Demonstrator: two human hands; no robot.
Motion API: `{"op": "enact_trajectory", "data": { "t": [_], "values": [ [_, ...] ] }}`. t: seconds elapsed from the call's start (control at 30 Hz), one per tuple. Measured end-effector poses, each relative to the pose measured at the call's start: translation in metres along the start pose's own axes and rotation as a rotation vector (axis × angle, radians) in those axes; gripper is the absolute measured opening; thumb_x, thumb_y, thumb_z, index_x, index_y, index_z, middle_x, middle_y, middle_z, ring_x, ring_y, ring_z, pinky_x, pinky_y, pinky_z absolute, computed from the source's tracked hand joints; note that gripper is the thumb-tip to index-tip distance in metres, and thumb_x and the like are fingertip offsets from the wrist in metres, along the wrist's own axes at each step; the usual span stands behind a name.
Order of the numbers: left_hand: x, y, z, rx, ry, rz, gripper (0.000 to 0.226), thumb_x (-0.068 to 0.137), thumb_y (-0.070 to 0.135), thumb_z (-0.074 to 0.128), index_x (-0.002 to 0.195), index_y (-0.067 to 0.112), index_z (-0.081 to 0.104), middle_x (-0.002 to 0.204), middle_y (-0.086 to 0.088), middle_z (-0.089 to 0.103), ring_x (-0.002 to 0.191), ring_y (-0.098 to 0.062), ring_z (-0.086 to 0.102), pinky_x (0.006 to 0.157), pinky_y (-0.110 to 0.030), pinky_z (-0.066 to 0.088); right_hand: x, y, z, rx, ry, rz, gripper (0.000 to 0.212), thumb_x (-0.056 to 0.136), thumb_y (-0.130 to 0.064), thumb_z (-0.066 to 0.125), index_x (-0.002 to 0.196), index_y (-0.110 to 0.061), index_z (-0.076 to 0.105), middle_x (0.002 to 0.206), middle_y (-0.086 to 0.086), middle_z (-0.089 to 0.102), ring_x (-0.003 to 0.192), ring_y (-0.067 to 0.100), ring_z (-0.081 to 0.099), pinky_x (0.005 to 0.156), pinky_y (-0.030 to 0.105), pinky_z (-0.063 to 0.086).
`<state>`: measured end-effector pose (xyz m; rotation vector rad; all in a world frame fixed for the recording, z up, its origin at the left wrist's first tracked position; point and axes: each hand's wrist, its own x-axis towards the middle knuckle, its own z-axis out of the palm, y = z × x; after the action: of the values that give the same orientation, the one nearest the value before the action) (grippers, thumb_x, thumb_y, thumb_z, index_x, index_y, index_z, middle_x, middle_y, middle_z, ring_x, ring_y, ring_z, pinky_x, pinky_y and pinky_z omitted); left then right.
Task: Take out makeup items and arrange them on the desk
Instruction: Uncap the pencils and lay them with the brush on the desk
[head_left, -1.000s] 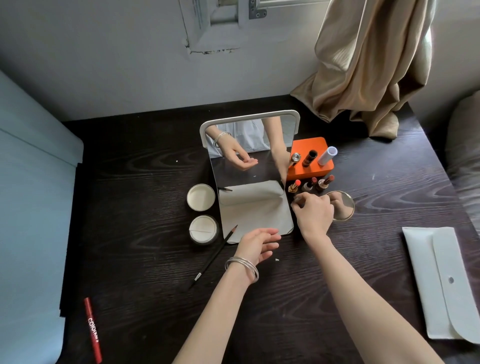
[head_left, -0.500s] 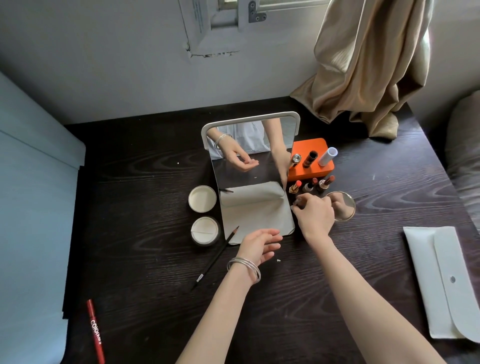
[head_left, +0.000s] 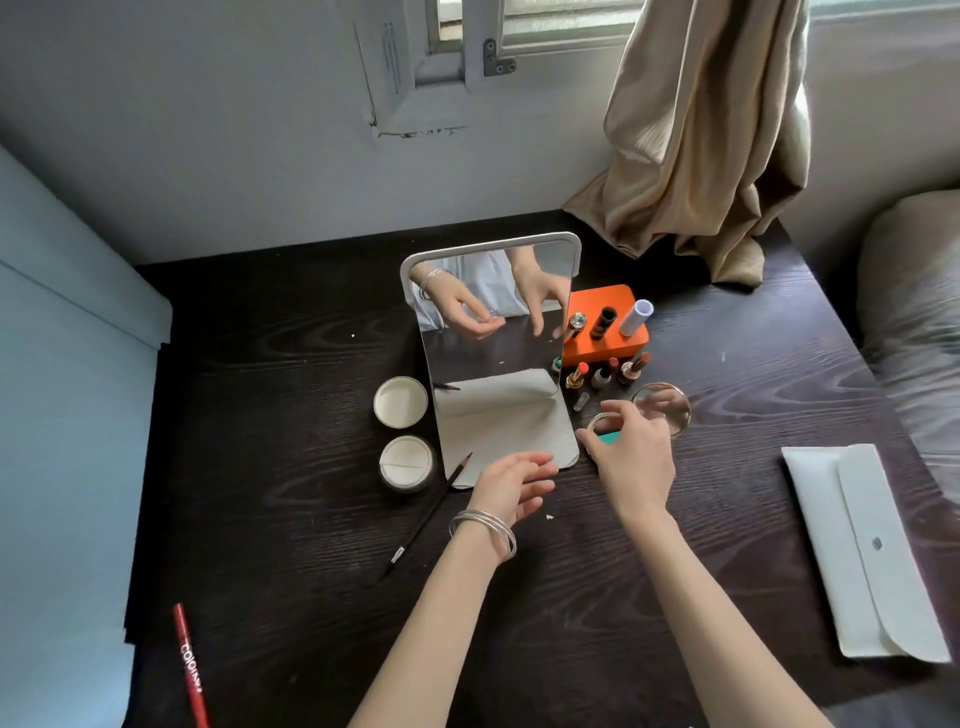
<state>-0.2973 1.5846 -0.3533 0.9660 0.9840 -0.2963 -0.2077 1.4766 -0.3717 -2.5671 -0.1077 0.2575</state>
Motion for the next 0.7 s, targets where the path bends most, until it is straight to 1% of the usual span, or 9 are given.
{"op": "enact_trajectory", "data": {
  "t": [0.1, 0.23, 0.33, 0.37, 0.5, 0.57, 0.6, 0.67, 0.7],
  "values": [
    [-0.008, -0.004, -0.002, -0.002, 0.003, 0.024, 0.025, 0.095, 0.006, 0.041, 0.096, 0.016, 0.064, 0.092, 0.003, 0.066, 0.076, -0.007, 0.059, 0.068, -0.017, 0.046, -0.016, 0.004, -0.009, 0.025, 0.033, -0.016, 0.034, 0.079, -0.03, 0.073, 0.109, -0.022, 0.062, 0.088, -0.01, 0.065, 0.107, 0.02, 0.048, 0.068, 0.028, 0.036],
    [-0.018, -0.011, -0.005, -0.008, 0.017, 0.039, 0.026, 0.094, 0.005, 0.042, 0.091, 0.018, 0.065, 0.09, 0.001, 0.066, 0.076, -0.008, 0.06, 0.067, -0.018, 0.046, -0.028, 0.007, -0.019, 0.044, 0.031, 0.001, 0.035, 0.079, -0.03, 0.073, 0.112, -0.024, 0.061, 0.091, -0.01, 0.068, 0.105, 0.02, 0.048, 0.069, 0.028, 0.035],
    [-0.025, -0.016, -0.006, -0.021, 0.025, 0.041, 0.027, 0.095, 0.004, 0.04, 0.096, 0.014, 0.065, 0.09, 0.0, 0.066, 0.075, -0.009, 0.059, 0.067, -0.019, 0.046, -0.036, 0.008, -0.025, 0.046, 0.051, -0.002, 0.036, 0.078, -0.032, 0.073, 0.11, -0.023, 0.062, 0.094, -0.009, 0.069, 0.104, 0.02, 0.049, 0.068, 0.028, 0.036],
    [-0.027, -0.017, -0.007, -0.025, 0.028, 0.042, 0.027, 0.095, 0.004, 0.04, 0.097, 0.013, 0.065, 0.09, 0.0, 0.066, 0.075, -0.009, 0.06, 0.067, -0.019, 0.047, -0.038, 0.008, -0.026, 0.038, 0.048, -0.002, 0.037, 0.078, -0.033, 0.073, 0.111, -0.023, 0.061, 0.095, -0.009, 0.069, 0.105, 0.02, 0.05, 0.068, 0.028, 0.036],
    [-0.036, -0.021, -0.013, -0.046, 0.038, 0.056, 0.026, 0.095, 0.004, 0.041, 0.092, 0.015, 0.064, 0.09, -0.001, 0.066, 0.075, -0.009, 0.06, 0.066, -0.019, 0.047, -0.049, 0.006, -0.028, 0.014, 0.009, -0.015, 0.04, 0.079, -0.034, 0.073, 0.115, -0.023, 0.06, 0.1, -0.008, 0.069, 0.108, 0.02, 0.05, 0.07, 0.029, 0.037],
    [-0.042, -0.022, -0.018, -0.067, 0.049, 0.078, 0.026, 0.094, 0.004, 0.041, 0.091, 0.016, 0.064, 0.09, 0.0, 0.066, 0.074, -0.008, 0.06, 0.064, -0.017, 0.046, -0.056, -0.002, -0.026, 0.051, -0.029, -0.053, 0.041, 0.079, -0.032, 0.073, 0.116, -0.02, 0.06, 0.102, -0.006, 0.067, 0.107, 0.019, 0.052, 0.072, 0.028, 0.038],
    [-0.046, -0.023, -0.022, -0.082, 0.061, 0.091, 0.026, 0.094, 0.004, 0.041, 0.091, 0.016, 0.063, 0.09, 0.001, 0.066, 0.074, -0.008, 0.06, 0.064, -0.017, 0.046, -0.06, -0.008, -0.023, 0.1, -0.07, -0.093, 0.041, 0.079, -0.029, 0.073, 0.116, -0.019, 0.06, 0.102, -0.005, 0.066, 0.103, 0.018, 0.055, 0.074, 0.029, 0.041],
    [-0.054, -0.026, -0.032, -0.114, 0.106, 0.127, 0.026, 0.094, 0.004, 0.041, 0.091, 0.018, 0.063, 0.091, 0.001, 0.065, 0.076, -0.009, 0.06, 0.068, -0.019, 0.048, -0.072, -0.027, -0.015, 0.214, -0.193, -0.183, 0.043, 0.078, -0.026, 0.074, 0.118, -0.018, 0.059, 0.106, -0.005, 0.063, 0.092, 0.012, 0.059, 0.078, 0.027, 0.047],
    [-0.058, -0.029, -0.039, -0.129, 0.14, 0.149, 0.025, 0.095, 0.005, 0.042, 0.091, 0.019, 0.063, 0.092, 0.0, 0.065, 0.078, -0.01, 0.061, 0.071, -0.021, 0.048, -0.08, -0.038, -0.009, 0.252, -0.262, -0.231, 0.045, 0.079, -0.026, 0.074, 0.12, -0.018, 0.057, 0.108, -0.006, 0.062, 0.089, 0.01, 0.058, 0.079, 0.025, 0.048]
  ]
}}
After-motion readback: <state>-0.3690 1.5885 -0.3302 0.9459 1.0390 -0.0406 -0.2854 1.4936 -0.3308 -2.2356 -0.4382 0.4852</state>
